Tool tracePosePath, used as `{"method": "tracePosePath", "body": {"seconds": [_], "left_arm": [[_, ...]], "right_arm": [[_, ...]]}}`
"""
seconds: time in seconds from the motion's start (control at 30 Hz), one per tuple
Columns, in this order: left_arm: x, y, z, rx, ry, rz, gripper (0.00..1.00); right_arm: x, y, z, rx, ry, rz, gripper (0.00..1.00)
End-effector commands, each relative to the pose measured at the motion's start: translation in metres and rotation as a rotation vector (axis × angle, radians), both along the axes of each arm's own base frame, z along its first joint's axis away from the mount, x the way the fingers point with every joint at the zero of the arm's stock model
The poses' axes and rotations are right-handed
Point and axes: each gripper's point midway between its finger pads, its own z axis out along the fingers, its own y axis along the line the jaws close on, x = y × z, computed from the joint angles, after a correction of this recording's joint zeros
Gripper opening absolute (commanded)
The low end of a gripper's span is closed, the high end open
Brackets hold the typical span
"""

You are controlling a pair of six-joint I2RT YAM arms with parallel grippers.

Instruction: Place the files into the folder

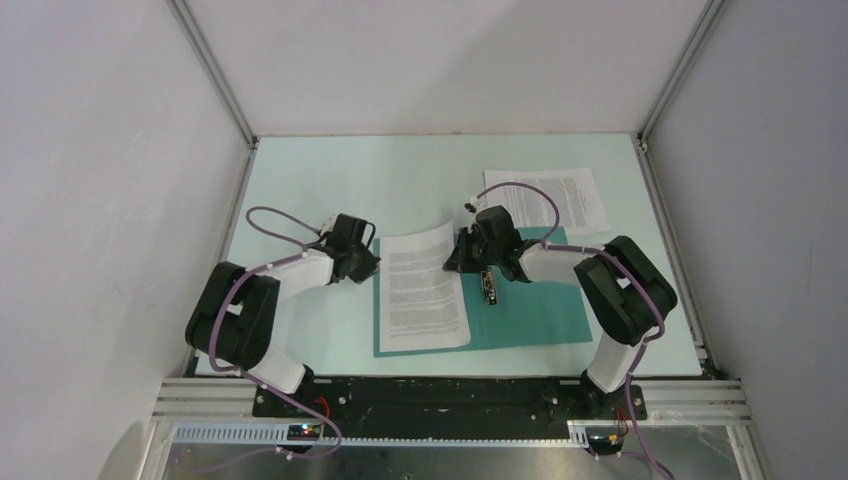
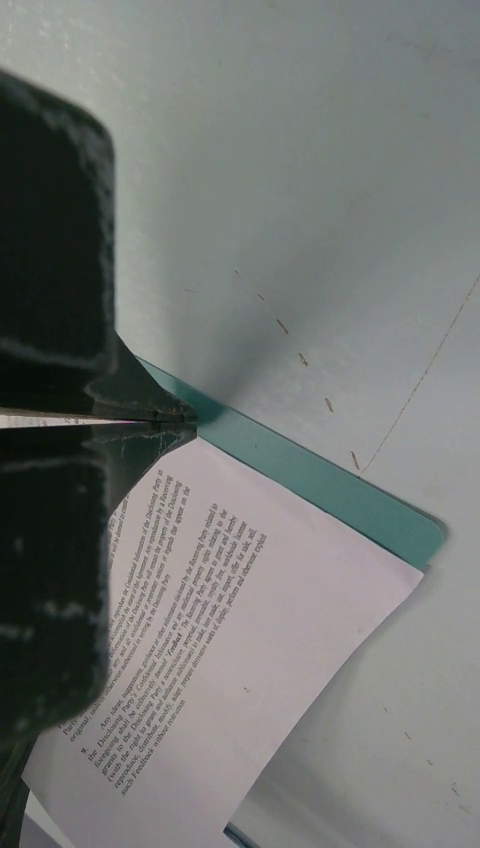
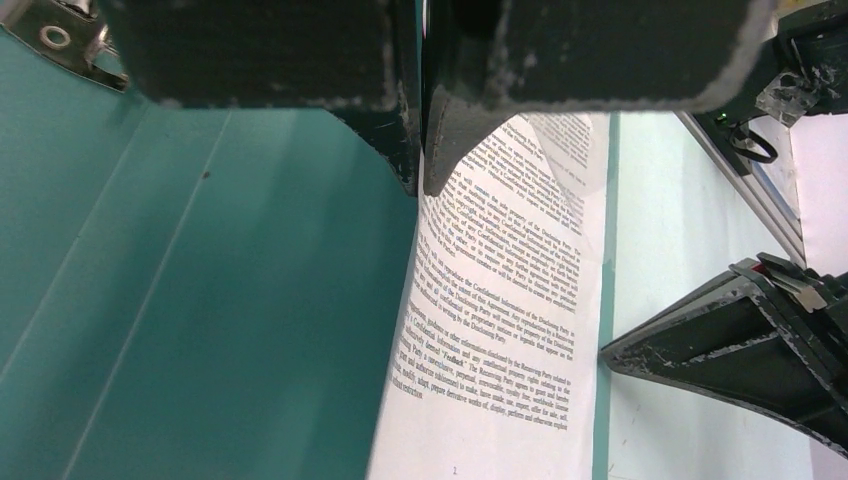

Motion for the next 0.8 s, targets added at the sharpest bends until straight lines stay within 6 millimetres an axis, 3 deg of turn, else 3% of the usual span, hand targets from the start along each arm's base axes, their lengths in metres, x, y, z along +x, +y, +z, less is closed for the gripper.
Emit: {"method": "tracePosePath", "body": {"seconds": [0.0, 0.5, 0.7, 0.77], "left_arm": [[-0.02, 0.023, -0.026, 0.081, 0.114, 0.038, 0.0], [-0.024, 0.022, -0.028, 0.073, 0.125, 0.035, 0.0], [-0.026, 0.022, -0.027, 0.07, 0.125, 0.038, 0.0], [-0.026, 0.022, -0.026, 0.071, 0.119, 0.036, 0.0]], "right_arm": [[0.009, 0.002, 0.021, 0.027, -0.048, 0.037, 0.0], [0.003, 0.02, 0.003, 0.006, -0.001, -0.021, 0.0], [0.011, 0.011, 0.003, -0.012, -0.006, -0.12, 0.0], [0.013, 0.005, 0.003, -0.031, -0.008, -0.139, 0.07]]}}
